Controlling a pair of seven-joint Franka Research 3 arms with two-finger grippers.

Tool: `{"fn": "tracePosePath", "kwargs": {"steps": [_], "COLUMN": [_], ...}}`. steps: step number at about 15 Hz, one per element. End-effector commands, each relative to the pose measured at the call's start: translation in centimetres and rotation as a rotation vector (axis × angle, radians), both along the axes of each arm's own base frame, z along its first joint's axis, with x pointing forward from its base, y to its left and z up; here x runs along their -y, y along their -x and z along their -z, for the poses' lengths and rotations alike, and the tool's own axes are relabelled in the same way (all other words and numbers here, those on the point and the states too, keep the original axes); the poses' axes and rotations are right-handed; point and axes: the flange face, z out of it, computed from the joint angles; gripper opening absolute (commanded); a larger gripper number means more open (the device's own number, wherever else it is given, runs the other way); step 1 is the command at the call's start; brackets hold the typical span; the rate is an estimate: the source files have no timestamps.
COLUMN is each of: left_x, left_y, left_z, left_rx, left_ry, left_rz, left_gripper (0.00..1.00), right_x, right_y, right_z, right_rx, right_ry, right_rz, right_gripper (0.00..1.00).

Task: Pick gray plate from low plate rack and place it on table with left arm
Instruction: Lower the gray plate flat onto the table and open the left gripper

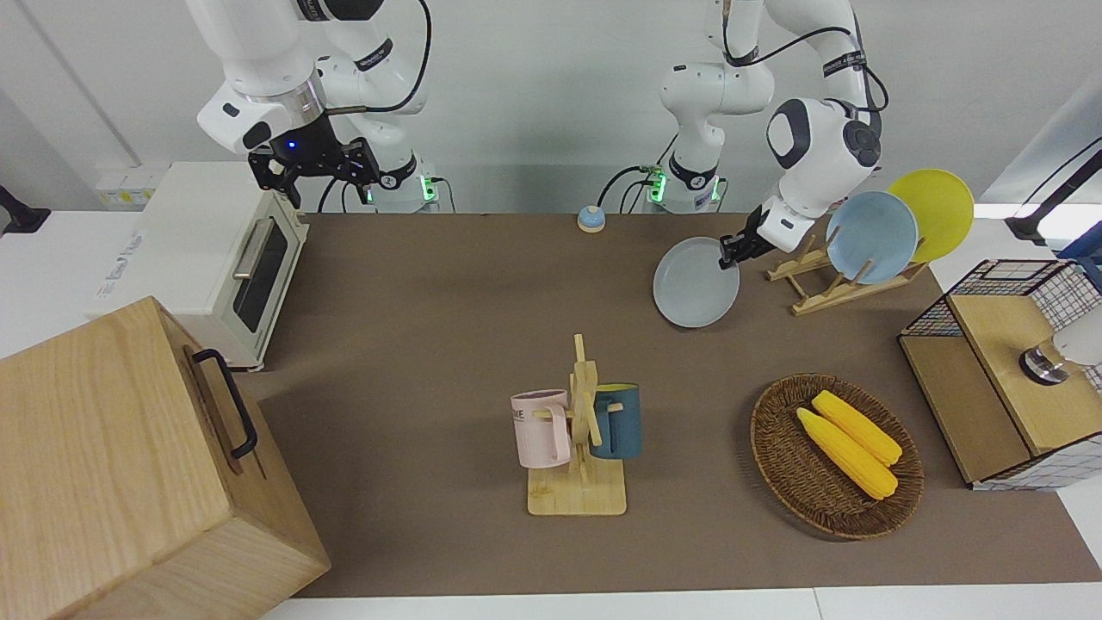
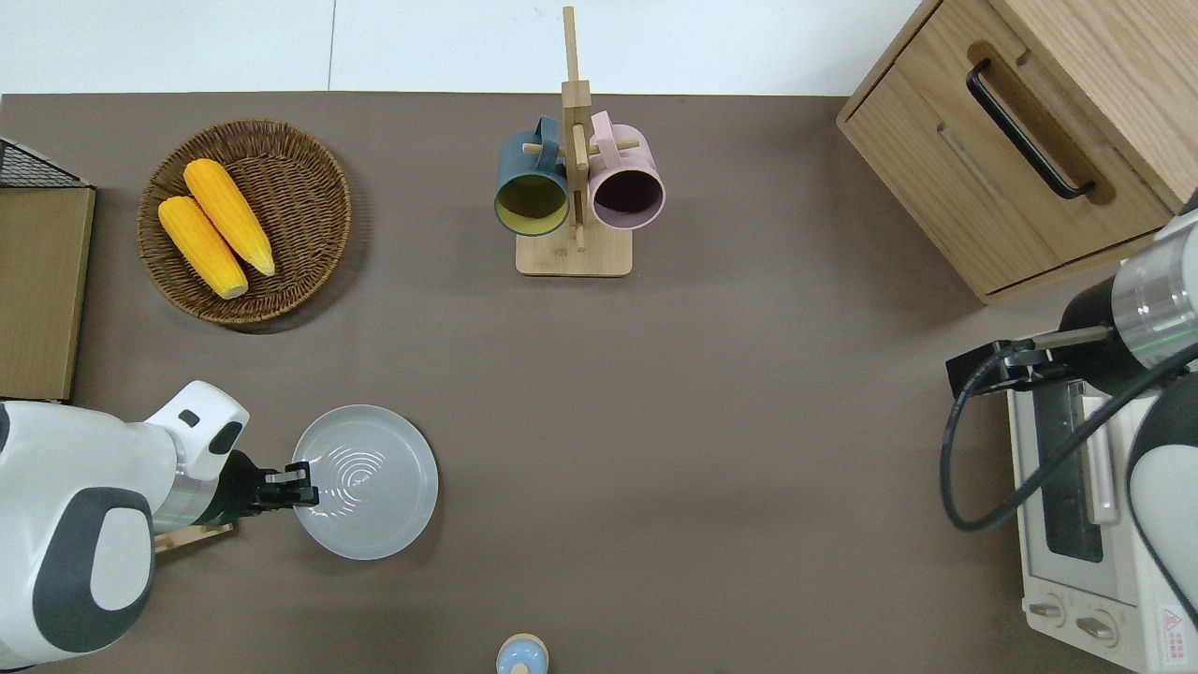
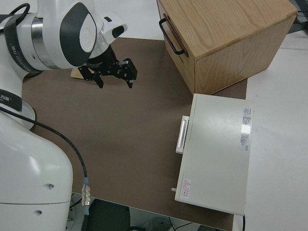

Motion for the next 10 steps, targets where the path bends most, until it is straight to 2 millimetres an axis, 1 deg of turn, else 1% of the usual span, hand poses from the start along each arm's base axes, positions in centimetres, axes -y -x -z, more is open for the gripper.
{"fn": "tracePosePath", "kwargs": {"steps": [1,2,3,4,5,6,10], "left_x": [1.26,1.46,1.46,1.46,1.46,1.38,1.26], "left_y": [1.48,1.47,1.45,1.39,1.34,1.28,1.17], "left_z": [1.31,1.57,1.97,2.04,2.04,1.97,1.85], "left_rx": [-0.014,-0.020,-0.030,-0.031,-0.031,-0.027,-0.022], "left_ry": [0.011,0.010,0.009,0.009,0.008,0.007,-0.001], "left_rz": [-0.003,0.002,0.002,0.001,0.002,0.004,0.012], "left_gripper": [0.00,0.00,0.15,0.48,0.62,0.70,0.75], "right_x": [0.22,0.22,0.22,0.22,0.22,0.22,0.22], "right_y": [0.22,0.22,0.22,0.22,0.22,0.22,0.22], "right_z": [-0.46,-0.46,-0.46,-0.46,-0.46,-0.46,-0.46], "right_rx": [-0.001,-0.001,-0.001,-0.001,-0.001,-0.001,-0.001], "right_ry": [0.009,0.009,0.009,0.009,0.009,0.009,0.009], "right_rz": [0.016,0.016,0.016,0.016,0.016,0.016,0.016], "right_gripper": [0.983,0.983,0.983,0.983,0.983,0.983,0.983]}}
